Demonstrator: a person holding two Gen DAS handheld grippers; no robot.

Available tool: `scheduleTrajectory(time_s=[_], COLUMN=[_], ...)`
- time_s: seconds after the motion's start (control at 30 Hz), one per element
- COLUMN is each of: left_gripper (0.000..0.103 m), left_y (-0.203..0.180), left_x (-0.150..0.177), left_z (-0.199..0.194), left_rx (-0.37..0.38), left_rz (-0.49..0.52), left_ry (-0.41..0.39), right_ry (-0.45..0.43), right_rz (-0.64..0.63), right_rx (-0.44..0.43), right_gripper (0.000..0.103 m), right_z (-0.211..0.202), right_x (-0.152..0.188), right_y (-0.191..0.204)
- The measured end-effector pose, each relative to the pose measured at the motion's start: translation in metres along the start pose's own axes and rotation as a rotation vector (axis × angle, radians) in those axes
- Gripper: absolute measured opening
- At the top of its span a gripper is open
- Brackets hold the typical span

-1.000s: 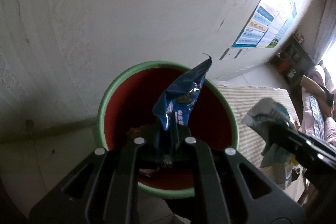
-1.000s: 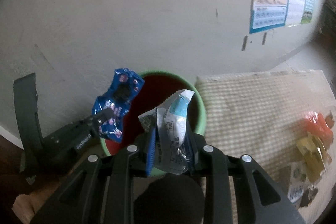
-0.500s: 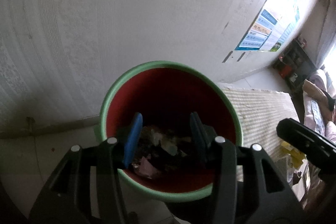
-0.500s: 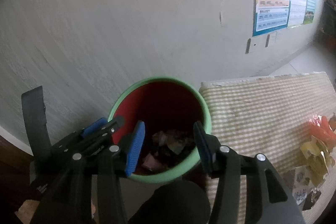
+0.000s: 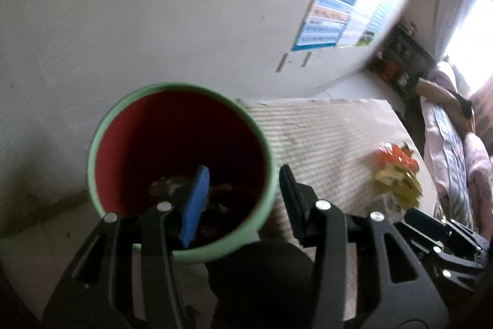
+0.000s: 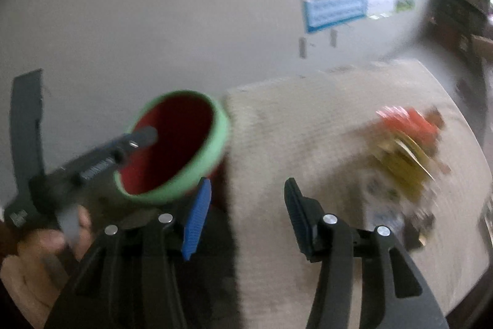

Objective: Collect trash
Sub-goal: 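Move back to the table and grasp a brown-gold wrapper with the right tool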

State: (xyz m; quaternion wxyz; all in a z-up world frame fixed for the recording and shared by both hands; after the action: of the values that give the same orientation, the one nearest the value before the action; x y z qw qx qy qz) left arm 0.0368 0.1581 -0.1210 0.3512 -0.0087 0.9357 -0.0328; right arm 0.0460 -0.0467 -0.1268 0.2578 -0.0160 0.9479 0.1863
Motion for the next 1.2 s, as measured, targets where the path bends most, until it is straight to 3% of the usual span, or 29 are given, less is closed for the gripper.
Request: scheduleTrajectory(time_s=[0.23, 0.43, 0.7, 0.83, 1.07, 1.2], left_gripper=[0.048, 0.048, 0.050, 0.050, 0.050, 0.050], left_y=[-0.042, -0.082, -0.118, -0.137, -0.186, -0.219], left_x=[0.003, 0.007, 0.008, 0.007, 0.007, 0.011], left_z=[0.000, 0.004, 0.006, 0.014, 0.039, 0.064], left_rx=[0.066, 0.109, 0.124, 0.143, 0.199, 0.243], left_rz=[0.040, 0.111, 0.195, 0.227, 0.274, 0.285], left_ry=[0.032, 0.065, 0.088, 0.106, 0.145, 0.185], right_ry=[-0.065, -0.061, 0.029, 0.001, -0.063, -0.066], right_rz=[0.234, 0.374, 0.484, 0.478, 0.343, 0.350], right_rx=[0.197, 0.226, 0.144, 0.124, 0.193, 0.227], right_gripper=[0.050, 0.050, 0.055, 0.047, 0.046, 0.046], right_z=[-0.025, -0.023, 0.012, 0.004, -0.039, -0.053], right_x=[0.007, 0.006, 0.004, 0.007, 0.027, 0.046], right_y=[-0.111, -0.171, -0.199, -0.204, -0.192, -0.199])
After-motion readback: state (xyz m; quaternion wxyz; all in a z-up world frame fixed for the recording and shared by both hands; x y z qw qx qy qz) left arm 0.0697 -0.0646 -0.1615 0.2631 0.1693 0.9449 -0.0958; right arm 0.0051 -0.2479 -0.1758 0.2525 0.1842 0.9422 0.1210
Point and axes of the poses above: each gripper's, at about its wrist camera, not at the fingertips, and z roughly the way its jaws point, y to its left, x to its underside, the point moved 1 cm from there along z, roughly the way its jaws point, and after that the axes turned 15 degrees about z, right-handed, at the moved point
